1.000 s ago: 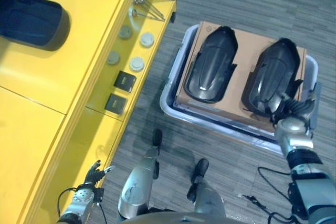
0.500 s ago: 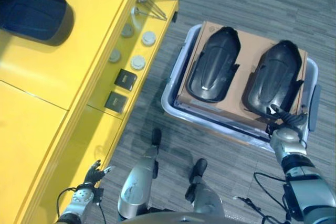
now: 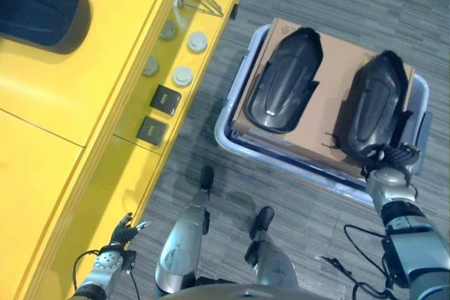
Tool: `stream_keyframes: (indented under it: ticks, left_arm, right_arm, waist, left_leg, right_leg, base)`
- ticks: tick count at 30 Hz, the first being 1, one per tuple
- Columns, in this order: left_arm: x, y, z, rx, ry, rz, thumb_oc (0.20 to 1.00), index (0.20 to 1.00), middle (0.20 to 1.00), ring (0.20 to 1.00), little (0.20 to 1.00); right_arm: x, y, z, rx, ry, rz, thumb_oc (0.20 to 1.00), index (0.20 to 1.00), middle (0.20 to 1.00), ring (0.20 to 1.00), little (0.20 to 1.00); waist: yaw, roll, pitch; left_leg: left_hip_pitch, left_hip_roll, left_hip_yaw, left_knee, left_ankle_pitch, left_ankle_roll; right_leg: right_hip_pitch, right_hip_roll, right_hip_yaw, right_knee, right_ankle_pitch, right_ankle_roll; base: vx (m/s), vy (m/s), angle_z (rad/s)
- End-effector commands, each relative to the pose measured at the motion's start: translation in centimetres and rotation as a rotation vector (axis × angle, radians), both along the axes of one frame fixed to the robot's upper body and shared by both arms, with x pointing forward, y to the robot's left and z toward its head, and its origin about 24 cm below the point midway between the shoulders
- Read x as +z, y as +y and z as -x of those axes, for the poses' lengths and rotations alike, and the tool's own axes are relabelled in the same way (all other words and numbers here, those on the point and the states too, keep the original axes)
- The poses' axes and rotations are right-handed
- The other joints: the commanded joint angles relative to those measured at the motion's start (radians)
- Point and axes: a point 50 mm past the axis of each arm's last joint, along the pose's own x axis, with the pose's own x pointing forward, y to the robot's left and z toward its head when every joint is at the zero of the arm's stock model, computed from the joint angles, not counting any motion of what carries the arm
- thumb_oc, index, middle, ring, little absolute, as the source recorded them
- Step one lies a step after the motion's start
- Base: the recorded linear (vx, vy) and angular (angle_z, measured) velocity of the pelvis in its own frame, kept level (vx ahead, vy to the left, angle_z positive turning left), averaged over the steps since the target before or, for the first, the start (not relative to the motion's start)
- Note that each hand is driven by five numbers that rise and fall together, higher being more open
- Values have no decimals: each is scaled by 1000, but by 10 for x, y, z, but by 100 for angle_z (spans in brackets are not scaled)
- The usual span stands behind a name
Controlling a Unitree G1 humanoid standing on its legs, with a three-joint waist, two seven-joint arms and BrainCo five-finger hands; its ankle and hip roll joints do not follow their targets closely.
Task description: Move parts from the plastic box to the shelf.
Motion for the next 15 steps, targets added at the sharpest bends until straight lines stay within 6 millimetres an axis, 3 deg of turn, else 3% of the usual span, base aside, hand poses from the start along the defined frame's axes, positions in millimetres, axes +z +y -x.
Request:
stream_keyframes:
  ticks: [1, 15]
  left_arm:
    - [6, 0, -13, -31, -37, -5, 1000, 1000, 1000, 1000, 1000]
    - [14, -9, -18, -78, -142, 58, 1000, 1000, 1000, 1000, 1000]
  right_arm:
    - [30, 1, -15, 67, -78, 57, 200, 200, 200, 200, 200]
    - [21, 11, -10, 36, -131, 43, 200, 200, 200, 200, 200]
  waist:
    - [40, 24, -5]
    - [43, 10, -54]
  left_leg:
    - [-17, 8, -57, 110, -180, -30]
    - [63, 13, -44, 84, -196, -29]
  right_leg:
    - [-132, -15, -30, 100, -24, -9]
    - [-56, -8, -29, 71, -31, -8]
  base:
    - [0, 0, 0]
    - [7, -1, 2]
